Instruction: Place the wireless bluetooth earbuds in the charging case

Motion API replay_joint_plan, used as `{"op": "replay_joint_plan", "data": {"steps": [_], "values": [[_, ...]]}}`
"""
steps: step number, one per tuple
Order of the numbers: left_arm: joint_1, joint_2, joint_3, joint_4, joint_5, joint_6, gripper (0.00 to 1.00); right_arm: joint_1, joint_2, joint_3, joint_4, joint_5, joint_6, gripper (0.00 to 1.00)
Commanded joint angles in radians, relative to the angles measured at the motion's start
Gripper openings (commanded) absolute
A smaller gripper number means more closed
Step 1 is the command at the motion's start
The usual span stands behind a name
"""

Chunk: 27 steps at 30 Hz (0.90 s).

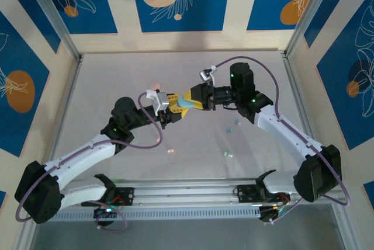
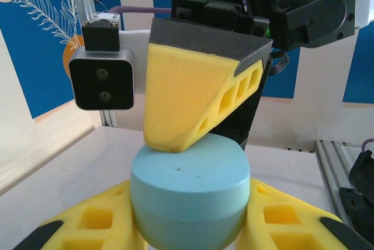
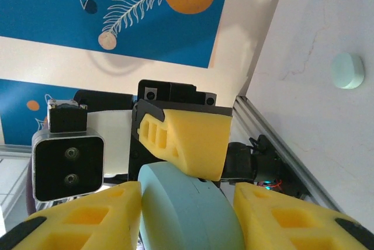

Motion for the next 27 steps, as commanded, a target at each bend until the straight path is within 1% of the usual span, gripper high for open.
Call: {"op": "replay_joint_plan", "data": {"steps": [1, 3, 6, 10, 13, 17, 22, 27], "values": [[-0.011, -0.003, 0.029, 0.038, -0.014, 0.023, 0.3, 0.003, 0.0, -0.019, 0.061, -0.068, 0.058, 0.52], [-0.011, -0.003, 0.028, 0.04, -0.018, 0.023, 0.31, -0.001, -0.007, -0.021, 0.061, -0.07, 0.06, 0.52], [-0.011, -0.002, 0.025, 0.043, -0.023, 0.02, 0.3, -0.003, -0.011, -0.02, 0.068, -0.09, 0.059, 0.47], [-0.01, 0.002, 0.025, 0.043, -0.024, 0.014, 0.31, -0.003, -0.014, -0.021, 0.071, -0.099, 0.063, 0.32], [-0.011, 0.007, 0.023, 0.054, -0.025, -0.005, 0.36, -0.003, -0.02, -0.023, 0.086, -0.085, 0.082, 0.26], [-0.011, 0.012, 0.014, 0.083, -0.032, -0.035, 0.43, -0.003, -0.031, -0.05, 0.197, -0.071, 0.16, 0.21], [-0.011, 0.023, 0.006, 0.114, -0.04, -0.055, 0.5, -0.002, -0.042, -0.078, 0.298, -0.05, 0.254, 0.2], [-0.011, 0.033, 0.008, 0.13, -0.037, -0.066, 0.53, 0.004, -0.041, -0.097, 0.361, -0.036, 0.298, 0.2]]}}
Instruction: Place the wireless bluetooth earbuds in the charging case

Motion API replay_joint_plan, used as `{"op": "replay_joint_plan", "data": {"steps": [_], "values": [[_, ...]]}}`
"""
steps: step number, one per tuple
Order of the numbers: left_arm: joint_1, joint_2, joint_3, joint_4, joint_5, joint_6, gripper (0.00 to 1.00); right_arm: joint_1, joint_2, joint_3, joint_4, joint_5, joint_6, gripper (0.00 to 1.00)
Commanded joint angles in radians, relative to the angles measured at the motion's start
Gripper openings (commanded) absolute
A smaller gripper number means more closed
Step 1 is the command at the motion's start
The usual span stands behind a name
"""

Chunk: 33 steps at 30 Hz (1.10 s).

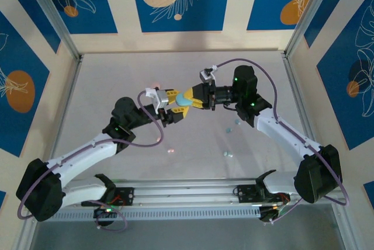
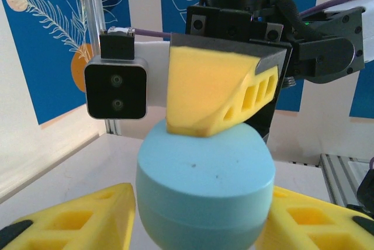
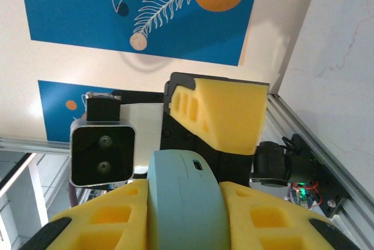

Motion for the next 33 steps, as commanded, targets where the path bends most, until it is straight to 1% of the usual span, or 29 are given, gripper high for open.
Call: {"op": "replay_joint_plan", "data": {"steps": [1, 15, 24, 26, 29, 33], "values": [[-0.008, 0.006, 0.008, 0.059, -0.009, -0.021, 0.54, 0.011, -0.028, -0.021, 0.086, 0.007, 0.063, 0.2], [-0.008, 0.007, 0.005, 0.102, -0.008, -0.052, 0.53, 0.011, -0.02, -0.037, 0.101, 0.024, 0.07, 0.21], [-0.009, 0.014, 0.005, 0.122, -0.005, -0.076, 0.56, 0.008, -0.018, -0.046, 0.13, 0.028, 0.076, 0.21], [-0.009, 0.019, 0.011, 0.11, 0.006, -0.075, 0.54, 0.007, -0.019, -0.051, 0.156, 0.027, 0.09, 0.21], [-0.009, 0.022, 0.013, 0.095, 0.008, -0.069, 0.53, 0.007, -0.019, -0.051, 0.172, 0.027, 0.103, 0.21], [-0.009, 0.02, 0.016, 0.085, 0.006, -0.058, 0.56, 0.006, -0.019, -0.054, 0.178, 0.028, 0.109, 0.21]]}}
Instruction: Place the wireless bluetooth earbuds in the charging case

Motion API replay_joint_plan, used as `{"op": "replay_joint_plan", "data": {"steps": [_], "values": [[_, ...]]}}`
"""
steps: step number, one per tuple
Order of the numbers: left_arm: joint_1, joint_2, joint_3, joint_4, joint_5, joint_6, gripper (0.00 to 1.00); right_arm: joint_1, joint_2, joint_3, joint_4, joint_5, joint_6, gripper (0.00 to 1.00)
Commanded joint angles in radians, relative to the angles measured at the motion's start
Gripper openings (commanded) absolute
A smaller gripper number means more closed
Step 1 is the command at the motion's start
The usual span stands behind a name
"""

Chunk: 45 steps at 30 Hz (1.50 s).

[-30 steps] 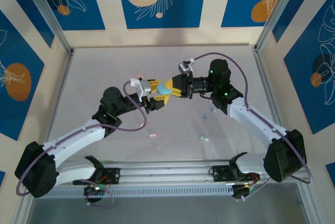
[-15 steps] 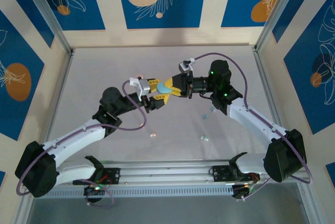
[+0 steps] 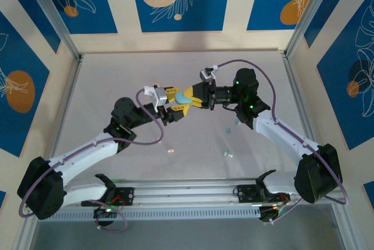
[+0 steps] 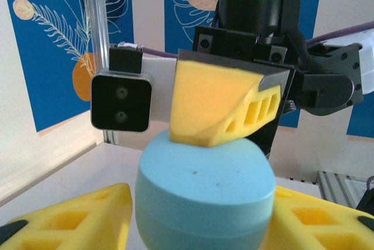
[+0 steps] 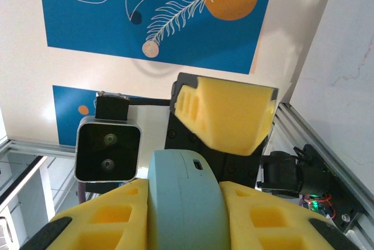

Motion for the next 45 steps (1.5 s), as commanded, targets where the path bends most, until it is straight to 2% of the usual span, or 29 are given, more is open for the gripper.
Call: {"op": "replay_joint_plan", "data": {"steps": [1, 8, 17, 20, 25, 37, 45], "values": [[-0.009, 0.002, 0.016, 0.016, 0.012, 0.007, 0.56, 0.001, -0.019, -0.011, 0.028, 0.001, 0.016, 0.21], [-0.009, 0.002, 0.018, 0.027, 0.011, 0.002, 0.52, 0.001, -0.016, -0.015, 0.024, 0.004, 0.015, 0.21], [-0.008, -0.001, 0.013, 0.041, 0.008, -0.006, 0.59, 0.001, -0.016, -0.017, 0.024, 0.006, 0.009, 0.21], [-0.009, -0.001, 0.015, 0.034, 0.01, -0.006, 0.57, 0.001, -0.016, -0.017, 0.025, 0.006, 0.009, 0.21], [-0.009, 0.004, 0.016, 0.034, 0.012, -0.01, 0.48, 0.002, -0.017, -0.018, 0.026, 0.007, 0.009, 0.21], [-0.008, 0.01, 0.016, 0.046, 0.011, -0.022, 0.53, 0.001, -0.017, -0.021, 0.025, 0.01, 0.001, 0.21], [-0.009, 0.01, 0.02, 0.034, 0.016, -0.017, 0.41, 0.001, -0.017, -0.023, 0.025, 0.012, -0.005, 0.22]]}}
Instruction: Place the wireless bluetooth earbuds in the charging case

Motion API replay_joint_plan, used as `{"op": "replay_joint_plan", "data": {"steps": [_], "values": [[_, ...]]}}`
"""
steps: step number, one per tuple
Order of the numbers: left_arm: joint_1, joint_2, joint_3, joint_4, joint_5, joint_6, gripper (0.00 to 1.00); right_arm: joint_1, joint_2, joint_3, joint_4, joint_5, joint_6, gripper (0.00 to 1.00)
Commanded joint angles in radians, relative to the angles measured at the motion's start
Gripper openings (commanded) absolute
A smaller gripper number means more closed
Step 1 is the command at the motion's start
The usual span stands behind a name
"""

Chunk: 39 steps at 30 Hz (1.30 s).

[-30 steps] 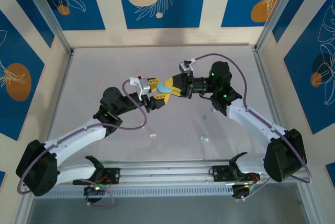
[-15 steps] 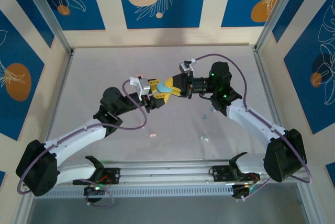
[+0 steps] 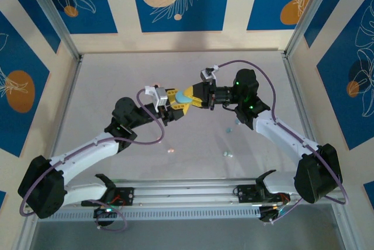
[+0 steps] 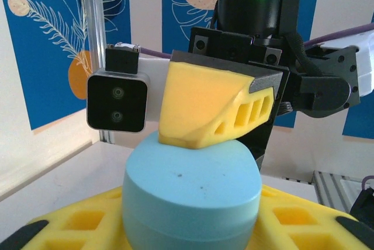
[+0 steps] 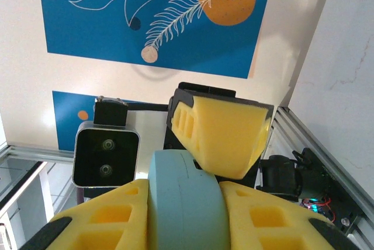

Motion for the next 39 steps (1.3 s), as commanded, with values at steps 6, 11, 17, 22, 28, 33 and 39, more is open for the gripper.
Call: {"op": "replay_joint_plan", "data": {"steps": [6, 11, 17, 22, 28, 33, 39], "values": [[-0.007, -0.004, 0.016, 0.016, 0.006, 0.005, 0.33, 0.0, -0.049, 0.011, -0.141, 0.033, -0.133, 0.34], [-0.006, -0.015, 0.014, -0.013, 0.026, 0.013, 0.32, -0.008, -0.103, 0.081, -0.399, 0.109, -0.337, 0.64], [-0.007, -0.031, -0.011, -0.015, 0.037, -0.003, 0.32, -0.008, -0.161, 0.188, -0.677, 0.232, -0.671, 0.77], [-0.008, -0.027, -0.026, 0.006, 0.046, -0.041, 0.32, 0.035, -0.21, 0.194, -0.815, 0.358, -1.107, 0.76], [-0.011, -0.018, -0.028, 0.021, 0.07, -0.07, 0.32, 0.066, -0.175, 0.259, -0.937, 0.383, -1.277, 0.77], [-0.013, -0.007, -0.024, 0.039, 0.082, -0.091, 0.32, 0.078, -0.162, 0.26, -0.93, 0.398, -1.299, 0.76], [-0.016, -0.003, -0.018, 0.035, 0.096, -0.095, 0.32, 0.08, -0.158, 0.262, -0.931, 0.446, -1.302, 0.76]]}}
